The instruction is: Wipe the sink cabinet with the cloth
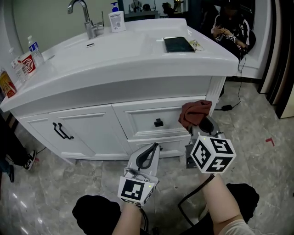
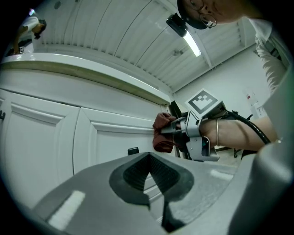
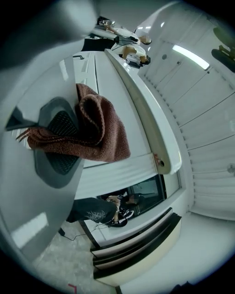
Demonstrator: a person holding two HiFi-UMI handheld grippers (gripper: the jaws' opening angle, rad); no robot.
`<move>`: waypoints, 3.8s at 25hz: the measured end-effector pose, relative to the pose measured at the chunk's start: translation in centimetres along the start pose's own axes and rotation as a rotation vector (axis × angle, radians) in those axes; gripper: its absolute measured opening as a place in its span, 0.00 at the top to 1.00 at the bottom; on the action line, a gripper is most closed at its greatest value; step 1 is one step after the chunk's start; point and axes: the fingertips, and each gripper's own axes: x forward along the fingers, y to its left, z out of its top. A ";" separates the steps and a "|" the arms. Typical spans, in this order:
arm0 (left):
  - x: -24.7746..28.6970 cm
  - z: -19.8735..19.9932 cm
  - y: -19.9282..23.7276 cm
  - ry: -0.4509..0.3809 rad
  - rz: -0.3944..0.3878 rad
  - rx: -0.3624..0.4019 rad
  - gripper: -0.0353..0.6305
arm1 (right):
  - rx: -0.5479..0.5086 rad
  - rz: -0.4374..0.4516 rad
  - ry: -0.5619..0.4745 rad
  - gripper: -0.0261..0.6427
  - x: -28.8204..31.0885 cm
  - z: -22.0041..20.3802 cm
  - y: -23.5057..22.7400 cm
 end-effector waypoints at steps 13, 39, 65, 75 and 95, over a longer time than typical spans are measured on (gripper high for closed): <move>-4.0 0.9 2.7 0.009 0.068 0.055 0.95 | 0.039 0.140 0.045 0.84 0.3 -3.9 8.5; -7.0 -2.5 8.9 0.052 0.180 -0.025 0.95 | 0.030 0.227 0.189 0.84 5.8 -11.8 15.1; -2.6 -3.6 3.7 0.064 0.067 -0.052 0.95 | 0.063 0.044 0.164 0.84 2.6 -9.0 4.5; -0.6 -4.9 2.0 0.073 0.027 -0.063 0.95 | 0.031 0.025 0.164 0.84 2.1 -8.3 1.9; -2.3 -6.0 1.9 0.093 0.040 -0.025 0.95 | 0.069 0.038 0.180 0.84 0.3 -11.0 2.6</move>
